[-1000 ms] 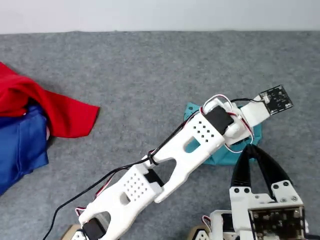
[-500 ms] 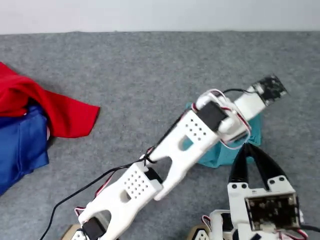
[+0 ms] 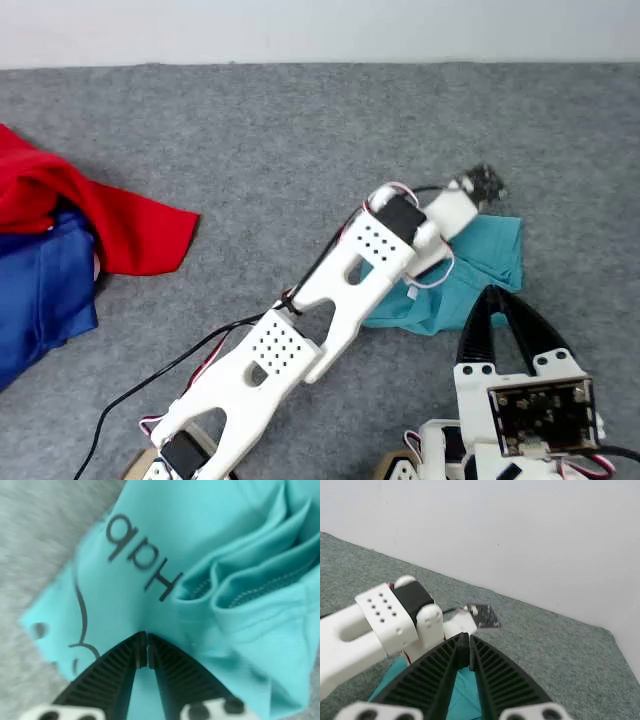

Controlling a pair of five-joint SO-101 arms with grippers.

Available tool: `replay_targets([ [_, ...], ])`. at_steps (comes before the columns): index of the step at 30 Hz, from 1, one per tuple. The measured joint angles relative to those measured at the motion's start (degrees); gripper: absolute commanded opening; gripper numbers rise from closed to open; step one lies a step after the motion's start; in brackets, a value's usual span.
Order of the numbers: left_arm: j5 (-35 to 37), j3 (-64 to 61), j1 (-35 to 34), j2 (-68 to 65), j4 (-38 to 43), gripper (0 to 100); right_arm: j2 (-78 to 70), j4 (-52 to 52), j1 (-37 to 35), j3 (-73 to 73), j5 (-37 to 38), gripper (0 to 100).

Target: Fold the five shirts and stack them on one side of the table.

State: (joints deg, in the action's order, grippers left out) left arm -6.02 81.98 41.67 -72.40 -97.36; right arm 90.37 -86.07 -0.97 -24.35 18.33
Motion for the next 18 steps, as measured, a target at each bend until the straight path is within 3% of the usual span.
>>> replay_targets([
  [9,-0.7,4.7,11.3,-0.4,-1.7,1,3.6,0.0,0.1,0.0,0.0,1.5],
  [18,-0.7,4.9,16.0,4.5,-1.8,1,3.6,0.0,0.2,0.0,0.0,1.5],
])
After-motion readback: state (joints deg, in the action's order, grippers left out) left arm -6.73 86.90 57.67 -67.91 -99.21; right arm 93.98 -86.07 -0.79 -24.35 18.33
